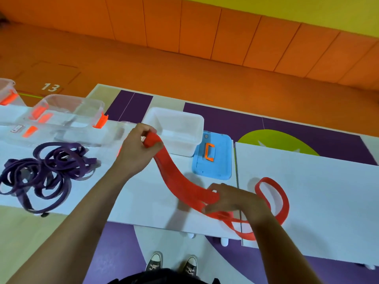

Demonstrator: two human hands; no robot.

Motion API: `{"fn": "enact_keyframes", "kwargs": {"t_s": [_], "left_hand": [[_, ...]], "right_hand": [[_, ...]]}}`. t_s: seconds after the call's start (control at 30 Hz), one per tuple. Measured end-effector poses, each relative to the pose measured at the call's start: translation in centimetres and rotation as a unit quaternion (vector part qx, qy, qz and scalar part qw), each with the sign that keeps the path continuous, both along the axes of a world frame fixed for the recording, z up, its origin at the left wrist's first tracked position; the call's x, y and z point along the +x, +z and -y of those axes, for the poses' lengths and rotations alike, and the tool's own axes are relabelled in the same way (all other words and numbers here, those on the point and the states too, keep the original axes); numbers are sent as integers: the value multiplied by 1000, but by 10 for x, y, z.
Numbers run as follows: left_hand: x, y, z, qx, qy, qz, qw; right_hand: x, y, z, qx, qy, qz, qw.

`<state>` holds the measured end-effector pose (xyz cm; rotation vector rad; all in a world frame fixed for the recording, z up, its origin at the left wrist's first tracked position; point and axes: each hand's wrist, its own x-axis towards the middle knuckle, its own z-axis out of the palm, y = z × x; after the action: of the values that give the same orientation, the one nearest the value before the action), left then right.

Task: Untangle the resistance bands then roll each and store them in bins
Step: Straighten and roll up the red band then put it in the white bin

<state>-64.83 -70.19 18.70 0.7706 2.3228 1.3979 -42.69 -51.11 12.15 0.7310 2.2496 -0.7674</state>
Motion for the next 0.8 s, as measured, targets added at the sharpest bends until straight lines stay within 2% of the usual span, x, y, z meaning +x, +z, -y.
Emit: {"fn": "enact_keyframes", "kwargs": {"t_s": [0.03, 0.07, 0.13, 0.2, 0.27, 0.33, 0.43, 0.57, 0.7, 0.8], "left_hand": [[1, 3, -1, 13, -26, 11, 1000], [1, 7, -1, 20, -47, 16, 999], [2, 14, 0, 23, -85, 7, 996], [3, 22, 3, 25, -127, -2, 992], [5, 30, 5, 44, -165, 2, 985], [9, 39, 5, 69, -193, 2, 979], [12, 53, 6, 88, -202, 4, 975], [2, 65, 15, 20, -185, -35, 982], [-2, 70, 25, -51, -200, -121, 971], [-1, 76, 25, -50, -202, -185, 960]], "right_hand": [[-1, 1, 2, -1, 4, 27, 1000], [-5, 4, 3, -1, -5, 8, 1000], [-20, 20, 7, -29, -79, -149, 985], [-40, 43, 15, -86, -153, -331, 927], [-58, 63, 25, -143, -154, -418, 884], [-72, 76, 35, -191, -118, -418, 880], [-86, 85, 44, -218, -101, -374, 896], [-90, 96, 46, -246, -85, -358, 896], [-97, 104, 44, -147, -59, -355, 922], [-99, 105, 42, -138, -50, -394, 907]]}}
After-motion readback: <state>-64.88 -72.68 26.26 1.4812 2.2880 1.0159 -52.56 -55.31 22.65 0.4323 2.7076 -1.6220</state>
